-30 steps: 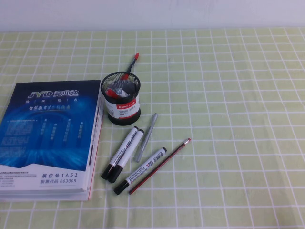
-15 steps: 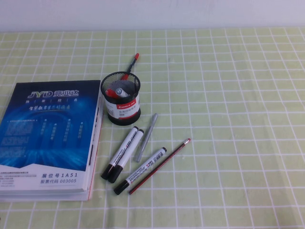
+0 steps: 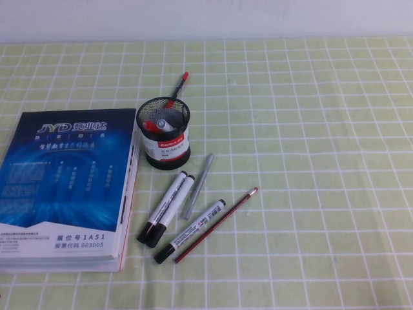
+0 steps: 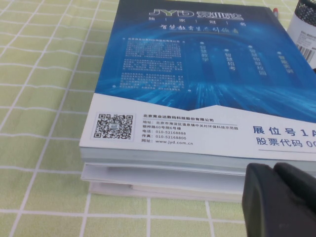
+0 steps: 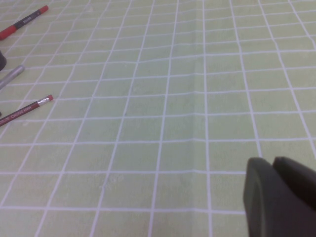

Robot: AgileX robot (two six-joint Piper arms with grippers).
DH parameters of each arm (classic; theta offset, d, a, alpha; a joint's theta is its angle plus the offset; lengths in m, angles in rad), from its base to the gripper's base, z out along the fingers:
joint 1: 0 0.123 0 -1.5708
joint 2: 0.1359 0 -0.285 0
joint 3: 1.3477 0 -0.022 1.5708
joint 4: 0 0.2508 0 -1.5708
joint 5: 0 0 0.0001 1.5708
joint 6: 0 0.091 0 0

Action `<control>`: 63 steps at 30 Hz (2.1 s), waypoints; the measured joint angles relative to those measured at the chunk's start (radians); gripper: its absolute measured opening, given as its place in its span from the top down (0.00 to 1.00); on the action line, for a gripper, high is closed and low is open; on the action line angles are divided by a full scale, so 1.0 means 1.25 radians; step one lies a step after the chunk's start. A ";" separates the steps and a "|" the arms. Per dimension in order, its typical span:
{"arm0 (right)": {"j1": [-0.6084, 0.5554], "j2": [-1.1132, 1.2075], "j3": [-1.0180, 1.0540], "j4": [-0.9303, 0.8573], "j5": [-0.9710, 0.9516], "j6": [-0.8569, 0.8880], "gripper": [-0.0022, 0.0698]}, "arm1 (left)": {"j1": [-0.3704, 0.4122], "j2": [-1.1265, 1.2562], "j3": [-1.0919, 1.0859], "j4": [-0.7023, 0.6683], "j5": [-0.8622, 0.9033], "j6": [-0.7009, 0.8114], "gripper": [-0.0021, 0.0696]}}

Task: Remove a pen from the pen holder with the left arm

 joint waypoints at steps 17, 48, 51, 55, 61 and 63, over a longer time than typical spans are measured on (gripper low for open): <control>0.000 0.000 0.000 0.000 0.000 0.000 0.99 | 0.000 0.000 0.000 0.000 0.000 0.000 0.98; 0.000 0.000 0.000 0.000 0.000 0.000 0.99 | 0.000 0.000 0.000 0.000 0.000 0.000 0.98; 0.000 0.000 0.000 0.000 0.000 0.000 0.99 | 0.000 0.000 0.000 0.000 -0.011 -0.002 0.98; 0.000 0.000 0.000 0.000 0.000 0.000 0.99 | 0.000 0.000 0.000 -0.007 -0.089 -0.007 0.98; 0.000 0.000 0.000 0.000 0.000 0.000 0.99 | 0.000 0.000 0.000 -0.009 -0.314 -0.011 0.98; 0.000 0.000 0.000 0.000 0.000 0.000 0.99 | 0.000 0.000 0.000 -0.011 -0.388 -0.011 0.98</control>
